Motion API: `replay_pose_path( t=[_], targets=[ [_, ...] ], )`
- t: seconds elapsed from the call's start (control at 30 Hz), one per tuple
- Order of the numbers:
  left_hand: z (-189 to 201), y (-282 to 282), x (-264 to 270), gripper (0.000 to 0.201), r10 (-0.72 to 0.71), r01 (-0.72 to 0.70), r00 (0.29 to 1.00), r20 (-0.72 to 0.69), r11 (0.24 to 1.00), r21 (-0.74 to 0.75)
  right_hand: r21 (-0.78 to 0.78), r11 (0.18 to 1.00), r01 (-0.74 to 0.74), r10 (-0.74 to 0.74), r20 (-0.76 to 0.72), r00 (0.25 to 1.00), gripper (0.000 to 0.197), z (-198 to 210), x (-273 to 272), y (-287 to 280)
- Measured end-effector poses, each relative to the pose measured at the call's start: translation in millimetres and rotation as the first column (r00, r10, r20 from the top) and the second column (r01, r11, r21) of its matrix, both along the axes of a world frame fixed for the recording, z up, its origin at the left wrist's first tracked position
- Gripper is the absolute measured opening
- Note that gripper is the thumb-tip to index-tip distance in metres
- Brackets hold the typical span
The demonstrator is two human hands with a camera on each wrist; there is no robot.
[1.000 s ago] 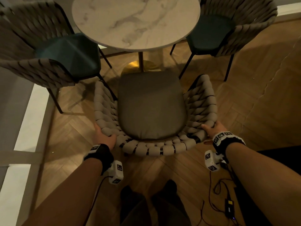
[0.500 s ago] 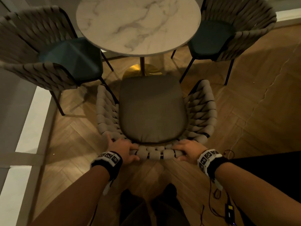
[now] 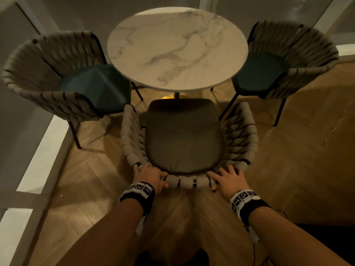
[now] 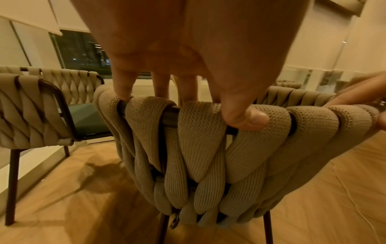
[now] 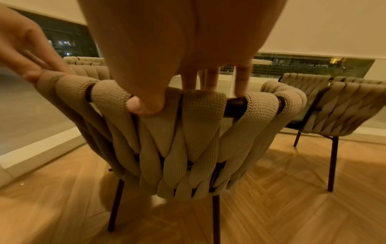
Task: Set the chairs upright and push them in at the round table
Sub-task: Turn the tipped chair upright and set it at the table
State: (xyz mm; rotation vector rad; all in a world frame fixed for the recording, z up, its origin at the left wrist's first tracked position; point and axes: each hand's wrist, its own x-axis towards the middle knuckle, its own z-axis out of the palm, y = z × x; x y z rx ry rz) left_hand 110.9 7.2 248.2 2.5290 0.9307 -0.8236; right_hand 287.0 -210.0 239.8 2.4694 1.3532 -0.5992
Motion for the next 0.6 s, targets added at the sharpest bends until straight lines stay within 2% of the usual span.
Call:
replay_pose_path(
  t=[0.3,0.53,0.6],
  targets=[
    [-7,31,36,0.044,0.043,-0.046,0.993,0.109,0.999,0.022,0.036,0.998,0.057,-0.058,0.022,0.998,0.05,-7,37,44],
    [-17,41,39,0.045,-0.006,0.003,0.995,0.097,0.999,0.039,0.012,0.999,0.046,-0.046,0.025,0.999,0.054,-8,45,51],
    [-16,40,37,0.047,-0.002,-0.001,0.994,0.109,1.0,0.027,-0.036,0.996,0.082,-0.083,-0.031,0.996,0.055,-5,46,54]
  ],
)
